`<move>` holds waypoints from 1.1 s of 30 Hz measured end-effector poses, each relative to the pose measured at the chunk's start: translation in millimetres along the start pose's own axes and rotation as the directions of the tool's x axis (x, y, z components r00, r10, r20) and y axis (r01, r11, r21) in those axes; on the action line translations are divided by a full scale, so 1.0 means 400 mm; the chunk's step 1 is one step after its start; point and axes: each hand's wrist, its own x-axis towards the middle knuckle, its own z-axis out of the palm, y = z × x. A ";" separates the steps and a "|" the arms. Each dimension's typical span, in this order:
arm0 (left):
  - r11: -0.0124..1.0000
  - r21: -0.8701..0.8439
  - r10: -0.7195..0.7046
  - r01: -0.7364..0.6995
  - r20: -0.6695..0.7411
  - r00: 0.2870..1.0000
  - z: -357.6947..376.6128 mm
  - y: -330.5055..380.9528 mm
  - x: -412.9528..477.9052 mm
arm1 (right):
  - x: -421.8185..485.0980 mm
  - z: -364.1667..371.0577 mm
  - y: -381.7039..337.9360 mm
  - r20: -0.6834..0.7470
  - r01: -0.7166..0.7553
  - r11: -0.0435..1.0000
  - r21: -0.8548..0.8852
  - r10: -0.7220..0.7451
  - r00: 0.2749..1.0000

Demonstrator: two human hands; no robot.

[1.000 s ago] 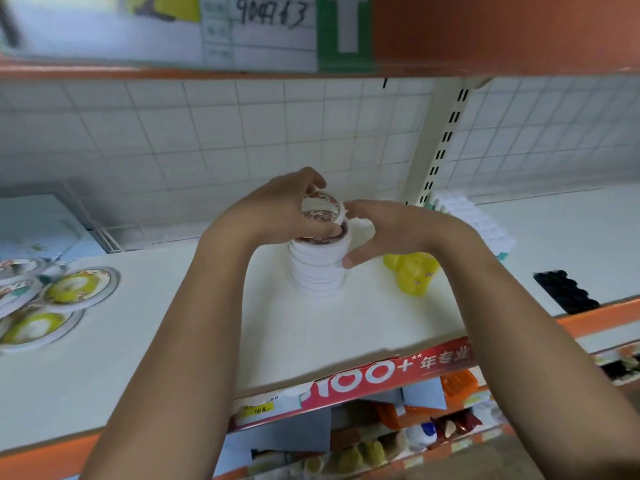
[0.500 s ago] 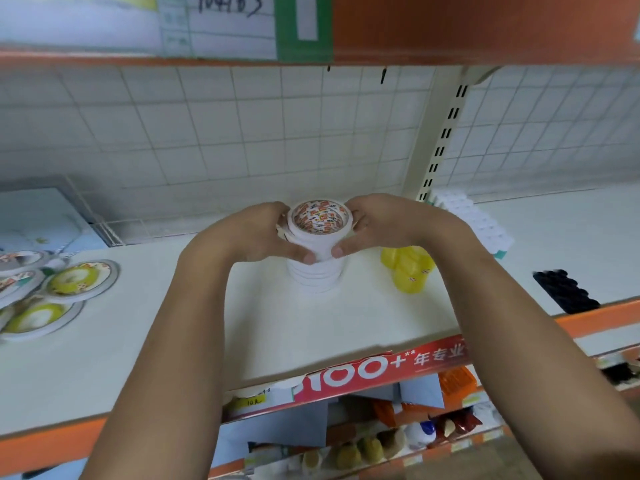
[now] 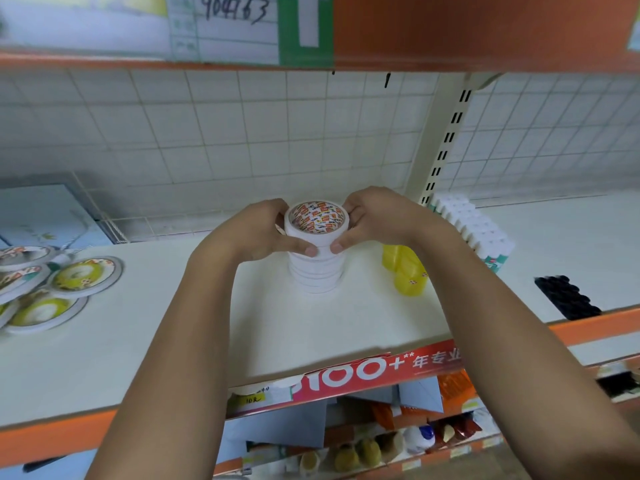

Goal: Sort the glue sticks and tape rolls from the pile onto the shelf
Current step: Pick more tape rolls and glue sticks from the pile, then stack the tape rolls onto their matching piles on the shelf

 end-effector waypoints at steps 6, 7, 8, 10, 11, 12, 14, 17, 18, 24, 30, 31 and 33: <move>0.997 -0.064 -0.043 0.051 0.130 0.991 0.041 -0.028 -0.017 | -0.010 0.046 0.027 0.127 -0.039 0.999 -0.002 0.039 0.991; 0.996 -0.053 -0.063 0.072 0.144 0.988 0.053 -0.036 -0.020 | -0.012 0.062 0.030 0.144 -0.039 0.999 0.012 0.036 0.989; 0.996 -0.048 -0.074 0.081 0.140 0.987 0.065 -0.043 -0.024 | -0.014 0.078 0.032 0.148 -0.041 0.998 0.038 0.035 0.988; 0.997 -0.046 -0.064 0.069 0.101 0.993 0.086 -0.048 -0.027 | -0.014 0.108 0.039 0.115 -0.050 0.996 0.080 0.041 0.993; 0.997 -0.048 -0.059 0.062 0.079 0.995 0.093 -0.048 -0.025 | -0.013 0.118 0.041 0.091 -0.056 0.994 0.094 0.047 0.995; 0.997 -0.054 -0.059 0.062 0.061 0.996 0.097 -0.047 -0.023 | -0.011 0.123 0.044 0.074 -0.064 0.992 0.112 0.056 0.996; 0.995 -0.067 -0.073 0.075 0.038 0.997 0.101 -0.046 -0.017 | -0.005 0.127 0.050 0.060 -0.086 0.986 0.142 0.078 0.995; 0.992 -0.088 -0.084 0.086 0.023 0.996 0.107 -0.053 -0.016 | -0.008 0.131 0.054 0.043 -0.112 0.982 0.151 0.107 0.993; 0.991 -0.097 -0.090 0.091 0.019 0.996 0.111 -0.056 -0.019 | -0.010 0.135 0.055 0.038 -0.117 0.982 0.149 0.113 0.993; 0.977 0.021 -0.209 0.211 -0.089 0.974 0.131 -0.080 -0.069 | -0.090 0.164 0.033 0.060 -0.145 0.985 -0.098 0.151 0.987; 0.938 0.155 -0.262 0.311 -0.273 0.926 0.103 -0.130 -0.219 | -0.132 0.258 -0.114 0.081 0.148 0.989 -0.012 -0.146 0.986; 0.928 0.160 -0.275 0.335 -0.311 0.910 0.096 -0.139 -0.252 | -0.122 0.279 -0.147 0.047 0.196 0.980 0.030 -0.197 0.979; 0.908 0.153 -0.303 0.390 -0.403 0.864 0.080 -0.160 -0.324 | -0.101 0.324 -0.209 -0.002 0.269 0.958 0.098 -0.270 0.963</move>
